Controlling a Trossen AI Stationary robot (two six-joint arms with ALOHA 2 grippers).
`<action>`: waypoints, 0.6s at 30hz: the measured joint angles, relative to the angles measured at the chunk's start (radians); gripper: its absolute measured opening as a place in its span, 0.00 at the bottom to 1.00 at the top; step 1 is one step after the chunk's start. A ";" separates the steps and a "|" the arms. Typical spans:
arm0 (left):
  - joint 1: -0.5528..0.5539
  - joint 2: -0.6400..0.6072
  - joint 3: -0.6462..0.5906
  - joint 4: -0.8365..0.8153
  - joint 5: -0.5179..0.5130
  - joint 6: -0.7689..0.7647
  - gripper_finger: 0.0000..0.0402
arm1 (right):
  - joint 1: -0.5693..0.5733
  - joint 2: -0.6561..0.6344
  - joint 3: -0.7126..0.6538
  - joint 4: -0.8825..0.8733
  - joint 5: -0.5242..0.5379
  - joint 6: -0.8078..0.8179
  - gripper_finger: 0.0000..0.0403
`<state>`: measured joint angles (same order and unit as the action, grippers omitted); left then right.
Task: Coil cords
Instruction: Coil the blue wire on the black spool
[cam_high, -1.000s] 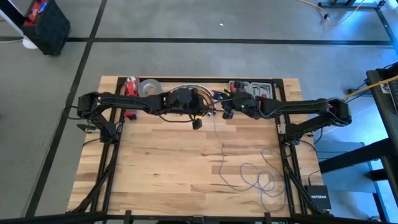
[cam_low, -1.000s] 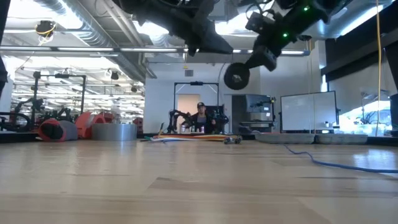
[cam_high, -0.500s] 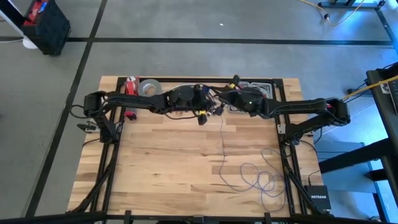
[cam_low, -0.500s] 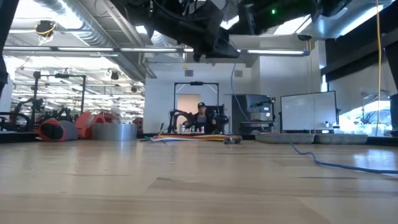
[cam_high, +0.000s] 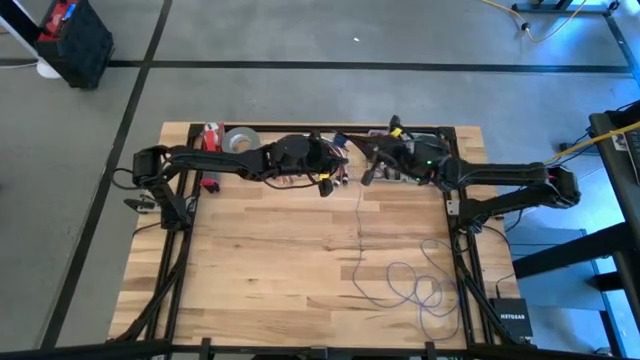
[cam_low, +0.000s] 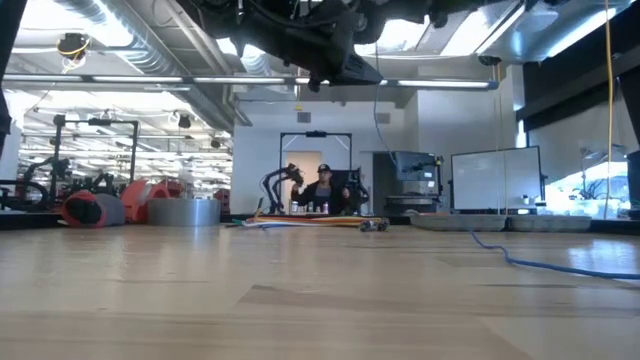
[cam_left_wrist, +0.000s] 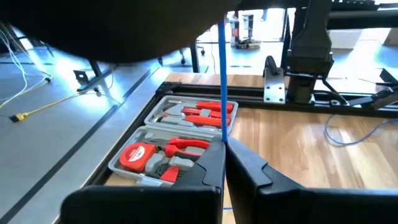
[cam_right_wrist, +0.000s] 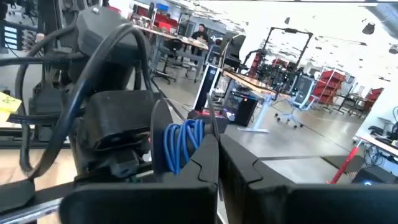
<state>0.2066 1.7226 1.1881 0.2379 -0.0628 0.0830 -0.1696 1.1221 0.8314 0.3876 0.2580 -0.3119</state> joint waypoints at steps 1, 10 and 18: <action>0.000 0.000 0.000 0.000 0.000 0.000 0.00 | 0.000 -0.013 0.000 -0.005 -0.003 0.001 0.01; 0.000 0.015 -0.012 -0.063 0.000 0.003 0.00 | 0.000 -0.130 0.011 0.060 -0.019 0.006 0.01; 0.006 0.028 -0.008 -0.041 -0.003 0.009 0.00 | 0.000 -0.168 0.005 0.023 -0.028 0.005 0.01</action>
<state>0.2123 1.7501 1.1800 0.1968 -0.0654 0.0918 -0.1696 0.9544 0.8361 0.4107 0.2302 -0.3070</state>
